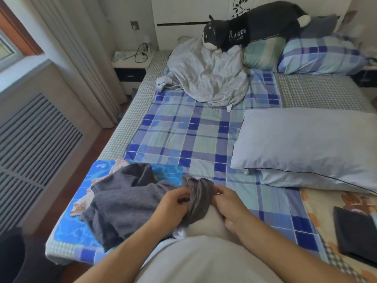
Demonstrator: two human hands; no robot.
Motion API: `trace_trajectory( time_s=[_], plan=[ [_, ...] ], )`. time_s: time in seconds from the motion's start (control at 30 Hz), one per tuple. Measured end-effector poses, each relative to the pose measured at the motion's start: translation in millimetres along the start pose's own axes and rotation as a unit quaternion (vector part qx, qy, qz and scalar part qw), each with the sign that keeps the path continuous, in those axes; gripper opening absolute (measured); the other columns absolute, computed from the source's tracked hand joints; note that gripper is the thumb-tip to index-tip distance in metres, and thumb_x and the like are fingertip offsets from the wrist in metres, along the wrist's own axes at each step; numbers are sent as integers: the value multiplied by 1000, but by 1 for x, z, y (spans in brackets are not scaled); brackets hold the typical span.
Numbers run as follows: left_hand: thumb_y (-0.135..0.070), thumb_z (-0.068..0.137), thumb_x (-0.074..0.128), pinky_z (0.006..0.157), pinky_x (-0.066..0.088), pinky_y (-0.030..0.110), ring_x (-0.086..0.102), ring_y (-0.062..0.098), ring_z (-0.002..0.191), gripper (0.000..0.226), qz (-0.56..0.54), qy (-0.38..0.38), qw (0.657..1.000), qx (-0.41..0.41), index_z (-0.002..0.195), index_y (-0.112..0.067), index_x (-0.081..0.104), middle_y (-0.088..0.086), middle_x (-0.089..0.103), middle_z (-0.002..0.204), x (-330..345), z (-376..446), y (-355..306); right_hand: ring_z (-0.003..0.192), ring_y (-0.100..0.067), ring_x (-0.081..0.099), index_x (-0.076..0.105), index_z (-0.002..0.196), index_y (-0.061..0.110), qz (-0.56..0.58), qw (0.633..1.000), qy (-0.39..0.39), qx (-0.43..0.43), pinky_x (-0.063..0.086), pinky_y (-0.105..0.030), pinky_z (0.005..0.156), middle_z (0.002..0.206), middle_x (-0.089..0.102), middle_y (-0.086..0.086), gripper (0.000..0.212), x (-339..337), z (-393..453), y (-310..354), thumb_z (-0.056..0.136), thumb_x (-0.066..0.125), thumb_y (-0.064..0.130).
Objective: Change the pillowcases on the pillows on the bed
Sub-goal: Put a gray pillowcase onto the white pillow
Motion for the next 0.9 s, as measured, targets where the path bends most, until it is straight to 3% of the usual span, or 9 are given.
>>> trace_trajectory(
  time_s=[0.2,0.37,0.43,0.5,0.57,0.67,0.77,0.83,0.9],
  plan=[
    [-8,93,63,97,52,33,68,10,103,26,40,63,997,37,105,-25,78,-13,74,106,3,0,-11,97,-32,72,74,104,12,33,998,50,13,58,-47,91,100,76,-13,17,19,-9,-4,89,68,6],
    [-24,85,53,92,50,36,65,11,99,28,194,183,962,56,97,-15,76,-8,69,107,12,-16,-15,124,-47,55,63,127,-2,91,973,201,69,42,-57,109,127,62,-30,42,25,-23,-25,87,53,-8],
    [-22,86,57,89,52,35,65,9,97,20,196,190,961,55,93,-20,76,-11,69,104,10,-24,-14,137,-38,46,53,140,2,88,940,326,46,32,-52,118,143,53,-21,58,24,-46,-23,85,45,-16],
    [-19,89,63,89,52,24,65,2,97,22,157,225,961,39,89,-39,70,-22,68,101,17,-32,-18,140,-9,44,53,144,20,-96,926,360,-58,31,-32,119,147,53,9,57,16,-63,-18,93,56,-5],
    [-20,91,64,88,50,19,65,3,96,29,170,251,953,27,85,-48,62,-25,66,96,23,-31,-18,137,18,25,55,139,40,-336,871,280,-225,18,-11,116,145,38,37,47,2,-58,-7,95,67,25],
    [-18,92,63,87,50,19,65,9,94,20,198,271,941,36,88,-38,65,-17,69,94,28,-26,-20,144,9,-4,37,144,58,-525,758,180,-343,3,-16,117,154,5,34,51,-17,-50,-8,95,47,66],
    [-8,90,64,85,51,20,67,3,93,19,135,214,967,31,96,-23,74,-13,73,98,29,-23,-17,138,1,31,25,149,58,-500,764,122,-389,29,-17,113,150,35,17,48,-28,-45,-12,102,39,58],
    [2,84,63,78,49,20,64,-2,84,33,105,129,985,41,83,-28,75,-15,71,87,20,-19,-18,111,-9,58,42,144,49,-440,782,62,-438,47,-19,93,123,60,8,41,-21,-46,7,104,43,43],
    [8,80,64,69,44,16,59,-2,71,48,122,36,990,64,69,-39,69,-22,65,74,-4,-12,-26,90,-17,64,59,131,36,-429,770,7,-473,54,-26,75,103,66,2,36,-3,-44,36,97,50,32]
  ],
)
Point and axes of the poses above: each hand's wrist, its own z-axis towards the middle knuckle, its own x-axis out of the palm, y = z × x, the point moved 10 cm from there along z, towards the middle knuckle
